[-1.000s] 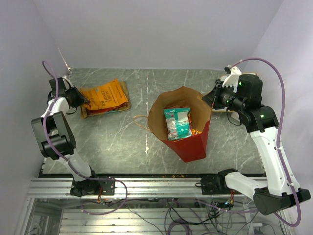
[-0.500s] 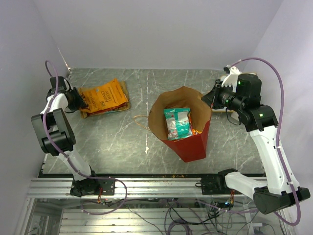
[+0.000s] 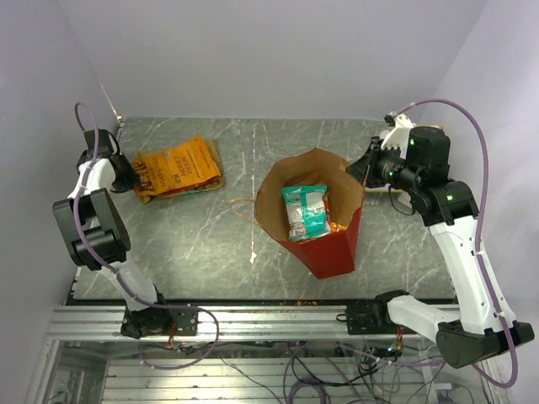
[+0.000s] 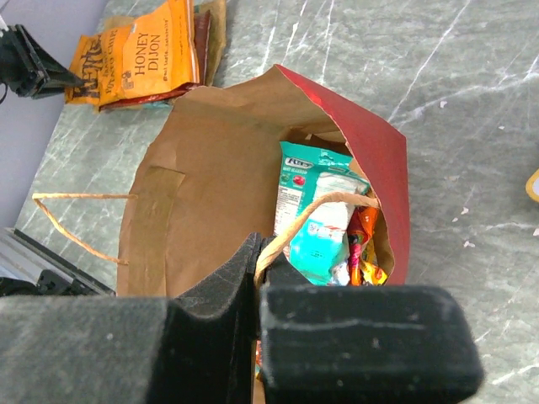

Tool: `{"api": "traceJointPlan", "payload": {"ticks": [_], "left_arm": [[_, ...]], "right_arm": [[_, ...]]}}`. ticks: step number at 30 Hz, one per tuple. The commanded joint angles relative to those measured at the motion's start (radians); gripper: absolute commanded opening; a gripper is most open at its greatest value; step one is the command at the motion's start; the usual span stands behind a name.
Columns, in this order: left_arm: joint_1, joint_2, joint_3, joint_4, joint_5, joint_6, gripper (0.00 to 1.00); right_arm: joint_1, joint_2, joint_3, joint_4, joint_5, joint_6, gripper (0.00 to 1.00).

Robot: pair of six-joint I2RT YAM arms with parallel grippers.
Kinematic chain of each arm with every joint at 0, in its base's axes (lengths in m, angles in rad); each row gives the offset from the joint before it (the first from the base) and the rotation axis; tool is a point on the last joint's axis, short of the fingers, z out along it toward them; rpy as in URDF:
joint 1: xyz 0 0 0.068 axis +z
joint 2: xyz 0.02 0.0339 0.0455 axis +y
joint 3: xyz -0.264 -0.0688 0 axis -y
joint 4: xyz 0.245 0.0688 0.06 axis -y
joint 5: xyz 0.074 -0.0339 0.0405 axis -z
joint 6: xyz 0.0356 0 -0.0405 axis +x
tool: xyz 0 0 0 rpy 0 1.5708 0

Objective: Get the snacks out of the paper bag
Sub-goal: Place the snack at the center of the board.

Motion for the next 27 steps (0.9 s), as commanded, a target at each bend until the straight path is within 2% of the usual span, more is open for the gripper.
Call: {"api": "traceJointPlan", "payload": {"ticks": [1, 4, 9, 12, 16, 17, 18, 21, 24, 27], "left_arm": [[0.002, 0.063, 0.081, -0.017, -0.007, -0.008, 0.31], [-0.007, 0.093, 0.111, -0.012, 0.026, -0.009, 0.24], [-0.061, 0.098, 0.149, -0.036, -0.023, 0.008, 0.26], [-0.061, 0.059, 0.115, -0.053, -0.064, -0.016, 0.44], [-0.062, -0.072, 0.03, -0.048, -0.086, -0.058, 0.62], [-0.062, -0.111, 0.008, -0.048, -0.068, -0.078, 0.75], [-0.065, -0.15, -0.013, -0.05, -0.054, -0.094, 0.83], [-0.078, -0.286, -0.087, -0.063, -0.038, -0.143, 0.86], [-0.084, -0.392, -0.15, -0.071, -0.024, -0.158, 0.96], [-0.092, -0.447, -0.152, -0.105, 0.022, -0.162, 0.94]], "right_arm": [[0.005, 0.0, 0.025, 0.018, -0.004, -0.002, 0.0], [0.004, 0.0, 0.026, 0.015, 0.003, -0.002, 0.0], [0.005, 0.003, 0.026, 0.008, 0.023, -0.007, 0.0], [0.004, 0.012, 0.039, -0.002, 0.041, -0.006, 0.0], [0.005, 0.036, 0.079, -0.032, 0.09, -0.028, 0.0], [0.004, 0.044, 0.096, -0.044, 0.107, -0.04, 0.0], [0.005, 0.054, 0.114, -0.053, 0.127, -0.053, 0.0], [0.004, 0.083, 0.179, -0.077, 0.214, -0.111, 0.0], [0.004, 0.108, 0.251, -0.086, 0.305, -0.182, 0.0], [0.005, 0.121, 0.315, -0.085, 0.321, -0.305, 0.0]]}}
